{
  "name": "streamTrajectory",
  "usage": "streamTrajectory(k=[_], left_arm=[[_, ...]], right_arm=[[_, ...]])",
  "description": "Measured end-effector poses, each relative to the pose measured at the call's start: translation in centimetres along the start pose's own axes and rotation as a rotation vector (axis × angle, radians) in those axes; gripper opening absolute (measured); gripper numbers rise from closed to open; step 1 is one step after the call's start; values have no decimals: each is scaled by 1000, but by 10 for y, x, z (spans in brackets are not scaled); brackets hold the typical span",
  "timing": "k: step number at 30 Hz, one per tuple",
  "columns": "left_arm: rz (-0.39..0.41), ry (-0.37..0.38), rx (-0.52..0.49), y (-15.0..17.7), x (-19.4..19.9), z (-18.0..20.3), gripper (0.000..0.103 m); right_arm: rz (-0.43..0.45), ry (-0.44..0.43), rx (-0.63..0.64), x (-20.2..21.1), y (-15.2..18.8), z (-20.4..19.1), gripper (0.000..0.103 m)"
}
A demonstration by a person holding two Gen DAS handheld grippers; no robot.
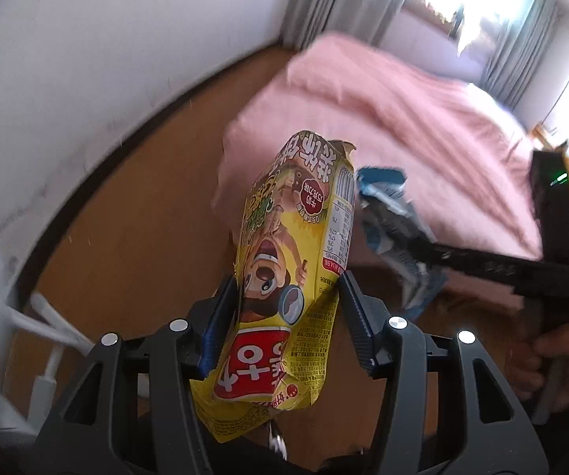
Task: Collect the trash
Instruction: 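Carry both items over the floor bin and open both tools to drop them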
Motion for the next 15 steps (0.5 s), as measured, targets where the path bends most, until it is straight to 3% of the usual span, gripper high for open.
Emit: streamTrajectory(k=[7, 11, 15], left_arm=[[-204, 56, 66, 52, -108, -8, 52], [-247, 51, 68, 60, -135, -12, 54], [-248, 76, 86, 49, -148, -9, 67]], right_arm=[[-213, 61, -120, -94, 17, 28, 19], [-238, 98, -115, -114, 17, 33, 19], [-249, 110, -131, -128, 10, 35, 19]])
Point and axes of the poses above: each gripper's, at about its wrist camera, not at the fingertips, and x roughly against the way its jaws point, z to its right, y to its underside, the point moved 8 cm from there along -x, roughly the way its jaws point, and after that the axes turned 15 degrees about -x, right-handed, at the moved point
